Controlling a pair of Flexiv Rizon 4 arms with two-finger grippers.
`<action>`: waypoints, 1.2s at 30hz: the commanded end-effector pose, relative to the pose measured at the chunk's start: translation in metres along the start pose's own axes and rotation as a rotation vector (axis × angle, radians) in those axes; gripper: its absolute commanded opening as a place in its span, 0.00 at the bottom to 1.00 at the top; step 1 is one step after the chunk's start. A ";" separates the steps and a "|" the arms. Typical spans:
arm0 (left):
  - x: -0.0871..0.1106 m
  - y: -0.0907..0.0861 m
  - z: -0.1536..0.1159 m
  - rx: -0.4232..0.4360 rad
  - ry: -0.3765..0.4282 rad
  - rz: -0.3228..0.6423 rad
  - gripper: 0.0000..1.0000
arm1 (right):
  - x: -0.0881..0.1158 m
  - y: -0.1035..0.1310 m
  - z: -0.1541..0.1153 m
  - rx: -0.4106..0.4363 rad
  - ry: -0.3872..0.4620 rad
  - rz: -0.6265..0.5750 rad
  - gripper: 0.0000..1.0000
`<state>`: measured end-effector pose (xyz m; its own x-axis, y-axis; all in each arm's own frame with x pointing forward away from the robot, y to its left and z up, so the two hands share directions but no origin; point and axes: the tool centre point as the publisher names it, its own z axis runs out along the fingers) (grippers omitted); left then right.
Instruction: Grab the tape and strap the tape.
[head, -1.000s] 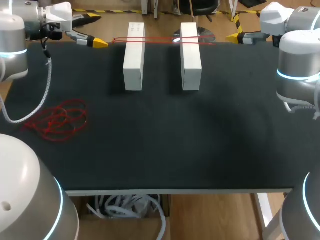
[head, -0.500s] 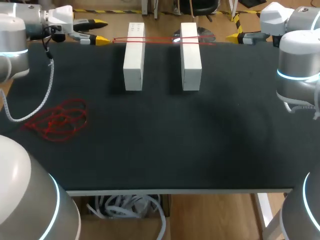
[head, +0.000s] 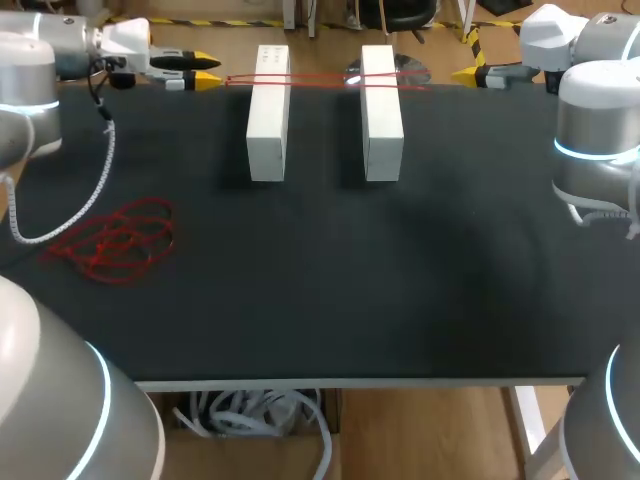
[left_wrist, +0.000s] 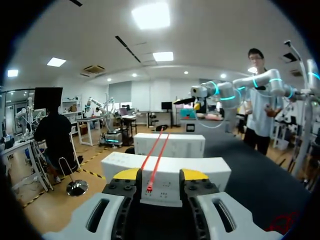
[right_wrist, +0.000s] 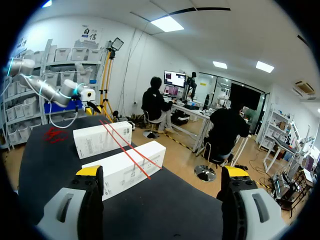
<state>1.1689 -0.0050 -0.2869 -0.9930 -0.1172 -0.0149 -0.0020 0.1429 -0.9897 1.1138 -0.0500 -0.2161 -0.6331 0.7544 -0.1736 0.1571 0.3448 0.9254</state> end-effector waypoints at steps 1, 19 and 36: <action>-0.009 0.008 0.003 0.013 0.103 -0.001 0.30 | 0.000 0.000 0.000 0.000 0.000 0.000 1.00; -0.015 0.025 0.007 0.025 0.113 -0.014 0.28 | 0.000 0.000 0.000 0.000 0.000 0.000 1.00; -0.021 0.036 0.013 0.031 0.140 -0.030 0.18 | 0.000 0.000 0.000 0.000 0.000 0.000 1.00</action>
<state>1.1825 -0.0108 -0.3179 -0.9942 -0.1065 0.0143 -0.0273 0.1209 -0.9923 1.1138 -0.0500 -0.2161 -0.6330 0.7544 -0.1736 0.1571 0.3448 0.9254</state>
